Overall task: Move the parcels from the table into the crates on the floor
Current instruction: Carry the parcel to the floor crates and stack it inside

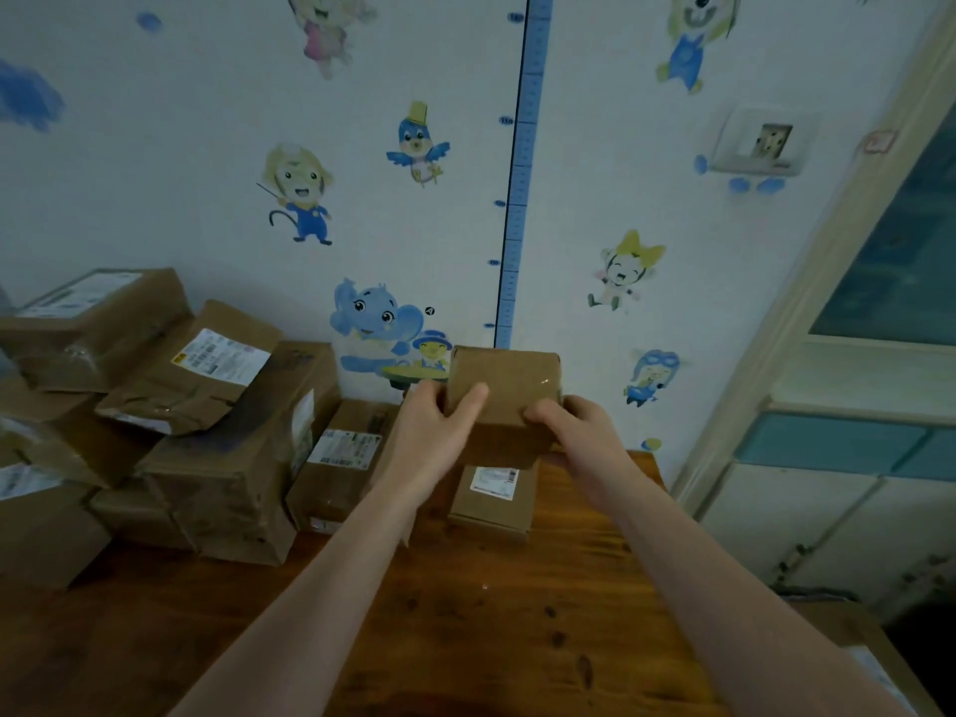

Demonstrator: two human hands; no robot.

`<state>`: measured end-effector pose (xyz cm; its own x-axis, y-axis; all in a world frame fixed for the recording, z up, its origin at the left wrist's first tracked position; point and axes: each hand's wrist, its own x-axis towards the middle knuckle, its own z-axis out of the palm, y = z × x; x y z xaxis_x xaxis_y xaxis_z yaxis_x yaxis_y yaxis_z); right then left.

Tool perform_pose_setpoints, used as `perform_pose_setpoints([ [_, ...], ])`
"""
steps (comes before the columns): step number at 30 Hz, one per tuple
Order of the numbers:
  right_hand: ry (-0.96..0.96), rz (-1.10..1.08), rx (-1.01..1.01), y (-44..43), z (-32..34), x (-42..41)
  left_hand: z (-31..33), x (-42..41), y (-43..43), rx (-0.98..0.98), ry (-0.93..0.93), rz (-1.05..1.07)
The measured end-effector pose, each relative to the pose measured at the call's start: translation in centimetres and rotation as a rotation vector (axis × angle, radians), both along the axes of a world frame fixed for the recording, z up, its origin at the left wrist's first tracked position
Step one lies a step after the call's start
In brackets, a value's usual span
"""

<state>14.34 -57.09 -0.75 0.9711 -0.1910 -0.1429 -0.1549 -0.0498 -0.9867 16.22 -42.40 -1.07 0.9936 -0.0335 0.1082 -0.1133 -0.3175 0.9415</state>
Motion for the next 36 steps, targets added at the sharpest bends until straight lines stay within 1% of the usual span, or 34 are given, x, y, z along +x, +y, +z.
perform_pose_setpoints([
  [3, -0.037, -0.033, 0.066, 0.2, -0.3, -0.1, -0.1, 0.0, -0.1, -0.006, -0.041, 0.005],
  [6, -0.108, -0.051, 0.007, -0.1, -0.2, -0.3, -0.2, -0.1, -0.2, -0.041, -0.027, -0.003],
  [9, -0.123, -0.032, -0.038, -0.4, 0.3, -0.4, 0.0, -0.2, 0.1, -0.070, -0.023, -0.011],
  [13, -0.154, -0.035, -0.101, -0.2, 0.6, -0.6, 0.3, -0.5, 0.0, 0.065, -0.174, 0.035],
  [15, -0.175, -0.045, -0.111, -0.3, 0.6, -0.7, 0.1, -0.4, 0.1, 0.046, -0.170, 0.036],
  [17, -0.143, -0.018, -0.039, -0.5, 0.7, -0.8, 0.1, -0.5, 0.4, -0.005, -0.131, -0.001],
  [19, -0.050, 0.024, 0.132, -0.4, 1.1, -1.0, 0.2, -0.6, 0.7, -0.010, -0.125, -0.048],
  [20, -0.021, 0.012, 0.203, -0.4, 1.3, -1.0, 0.3, -0.6, 0.7, -0.005, -0.133, -0.070],
  [21, -0.026, -0.030, 0.227, -0.4, 1.4, -1.0, 0.5, -0.8, 0.6, -0.018, -0.131, -0.088],
  [23, -0.068, -0.108, 0.204, -0.4, 1.3, -1.0, 1.1, -1.2, 0.1, -0.073, -0.077, -0.096],
  [26, -0.134, -0.090, 0.103, -0.2, 0.7, -1.1, 0.7, -0.7, 0.1, -0.065, -0.117, 0.060],
  [28, -0.157, -0.078, 0.063, -0.1, 0.6, -1.0, 0.5, -0.5, 0.4, -0.080, -0.120, 0.121],
  [30, -0.166, -0.101, 0.066, 0.0, 0.6, -1.0, 0.2, -0.5, 0.5, -0.107, -0.118, 0.105],
  [32, -0.195, -0.140, 0.001, 0.0, 0.6, -0.9, 0.7, -0.7, 0.3, -0.136, -0.135, 0.069],
  [34, -0.240, -0.147, -0.141, 0.1, 0.4, -1.0, 1.0, -0.6, 0.1, -0.089, -0.182, 0.052],
  [36, -0.255, -0.124, -0.206, 0.2, 0.4, -1.0, 0.9, -0.3, 0.2, -0.019, -0.235, 0.068],
])
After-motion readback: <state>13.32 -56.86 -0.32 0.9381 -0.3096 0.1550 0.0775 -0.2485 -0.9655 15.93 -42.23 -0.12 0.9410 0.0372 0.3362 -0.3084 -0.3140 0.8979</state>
